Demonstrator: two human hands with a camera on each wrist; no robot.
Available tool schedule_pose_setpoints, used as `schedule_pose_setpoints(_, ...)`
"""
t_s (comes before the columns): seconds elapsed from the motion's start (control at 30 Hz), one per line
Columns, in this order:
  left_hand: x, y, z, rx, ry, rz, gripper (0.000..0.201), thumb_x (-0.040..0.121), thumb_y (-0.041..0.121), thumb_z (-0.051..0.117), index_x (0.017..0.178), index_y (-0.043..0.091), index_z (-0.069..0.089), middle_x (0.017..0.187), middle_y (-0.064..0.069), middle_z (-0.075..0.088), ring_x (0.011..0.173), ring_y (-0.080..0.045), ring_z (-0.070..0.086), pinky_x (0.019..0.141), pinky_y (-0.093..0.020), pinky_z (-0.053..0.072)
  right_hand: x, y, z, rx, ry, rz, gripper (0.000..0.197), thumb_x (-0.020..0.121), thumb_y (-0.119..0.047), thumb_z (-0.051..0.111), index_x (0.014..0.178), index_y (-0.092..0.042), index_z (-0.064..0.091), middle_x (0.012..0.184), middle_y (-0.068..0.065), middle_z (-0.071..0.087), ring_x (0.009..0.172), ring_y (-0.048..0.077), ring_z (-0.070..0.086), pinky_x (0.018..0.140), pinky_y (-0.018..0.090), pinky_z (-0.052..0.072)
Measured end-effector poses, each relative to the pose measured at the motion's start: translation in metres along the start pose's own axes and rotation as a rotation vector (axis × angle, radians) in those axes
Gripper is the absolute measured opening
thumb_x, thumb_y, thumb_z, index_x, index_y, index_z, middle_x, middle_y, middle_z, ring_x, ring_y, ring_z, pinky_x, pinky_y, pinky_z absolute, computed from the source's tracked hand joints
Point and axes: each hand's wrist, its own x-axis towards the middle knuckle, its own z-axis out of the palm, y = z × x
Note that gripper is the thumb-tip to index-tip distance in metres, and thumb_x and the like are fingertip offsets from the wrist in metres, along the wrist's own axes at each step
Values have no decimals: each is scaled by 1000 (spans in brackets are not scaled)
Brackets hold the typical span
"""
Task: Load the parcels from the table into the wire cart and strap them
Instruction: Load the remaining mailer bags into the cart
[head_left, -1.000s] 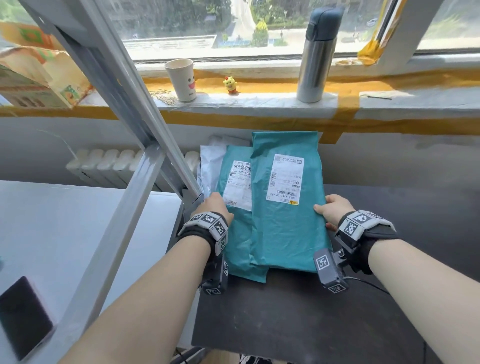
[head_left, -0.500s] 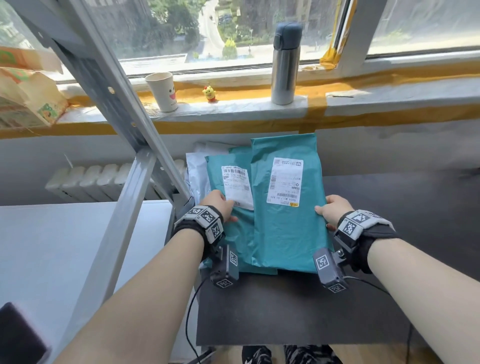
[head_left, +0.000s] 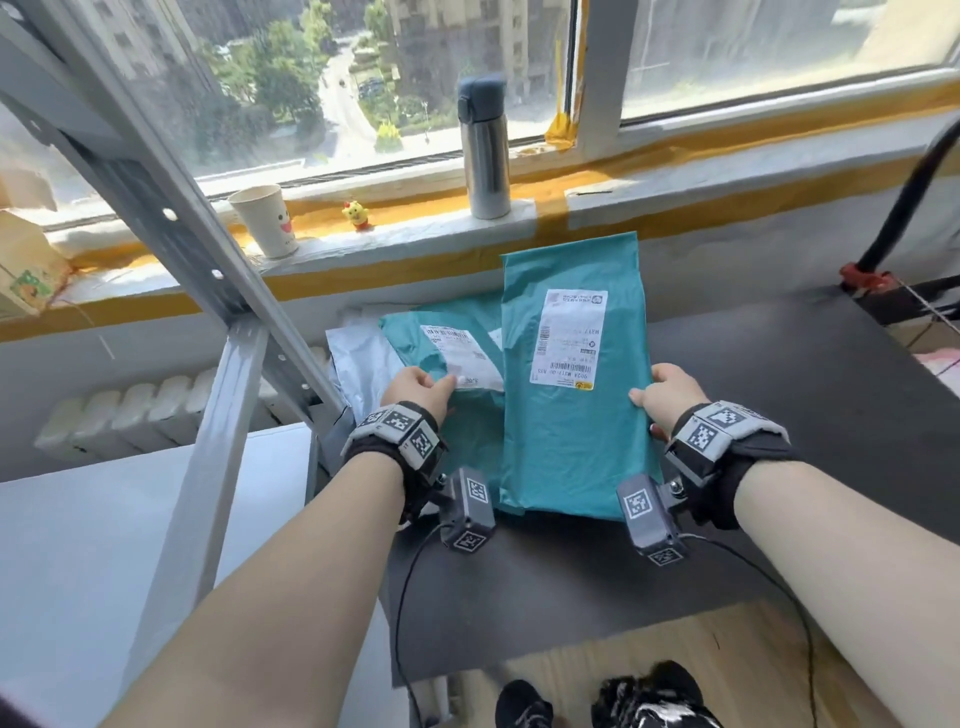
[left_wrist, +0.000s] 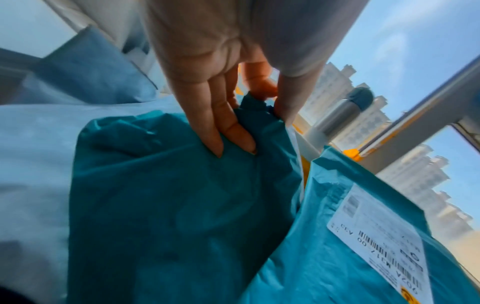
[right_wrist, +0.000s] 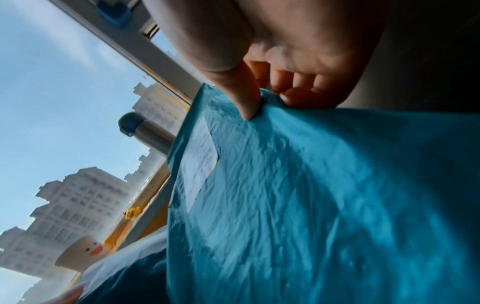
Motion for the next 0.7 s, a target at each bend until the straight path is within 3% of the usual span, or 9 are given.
schedule_pose_setpoints(0.13,-15,32,13,-33,3,93,30,82,33,66,67,22,42,69,1,54,75,-23,58,84,-41,55,-3,8,-35,76,71,1,31,91,-3,51,122,-4,55,124,16,59,113,34,57,97,45,47)
schedule_pose_setpoints(0.23,-25,58,36,-134,-37,117,29,75,31,73,78,25,45,94,-9,64,86,-27,64,87,-44,54,-4,19,-72,129,121,-10,31,92,-2,51,122,-3,55,124,15,59,112,33,57,96,43,48)
schedule_pose_setpoints(0.3,-29,75,60,-205,-105,104,46,64,32,80,94,25,45,106,-14,62,93,-31,66,87,-46,54,-5,31,-104,154,161,-14,31,91,-3,51,122,-3,55,124,16,59,112,33,57,95,42,48)
schedule_pose_setpoints(0.4,-25,93,117,-294,-193,86,79,34,38,82,105,18,51,105,-15,66,92,-32,68,88,-49,54,-6,58,-161,146,233,-26,31,90,-2,52,121,-2,57,123,16,60,111,33,57,90,37,47)
schedule_pose_setpoints(0.43,-37,103,137,-289,-244,104,71,38,36,82,101,12,58,99,-14,68,89,-30,68,89,-49,53,-8,70,-182,140,254,-20,31,90,-2,53,121,-1,57,124,16,60,112,33,57,89,35,46)
schedule_pose_setpoints(0.5,-81,131,169,-236,-324,157,25,63,25,80,79,11,68,78,-11,69,76,-26,64,92,-47,52,-12,97,-225,134,289,-7,33,91,-3,53,123,-2,56,126,15,60,114,31,56,89,31,44)
schedule_pose_setpoints(0.53,-102,143,187,-205,-352,174,12,74,19,76,71,13,67,71,-9,66,73,-26,60,90,-46,51,-14,111,-246,130,306,2,33,91,-4,53,124,-3,56,126,14,60,114,31,56,89,30,43)
schedule_pose_setpoints(0.63,-147,174,247,-201,-461,180,18,85,7,67,68,12,63,69,-10,60,69,-26,56,86,-45,49,-18,155,-310,124,353,33,32,91,-6,53,123,-4,58,125,14,61,113,31,56,88,29,43)
schedule_pose_setpoints(0.7,-171,193,285,-181,-527,190,17,87,5,64,71,11,61,69,-9,58,62,-23,53,77,-42,49,-21,181,-349,134,394,65,31,91,-7,53,122,-3,58,124,15,61,113,32,56,89,31,44)
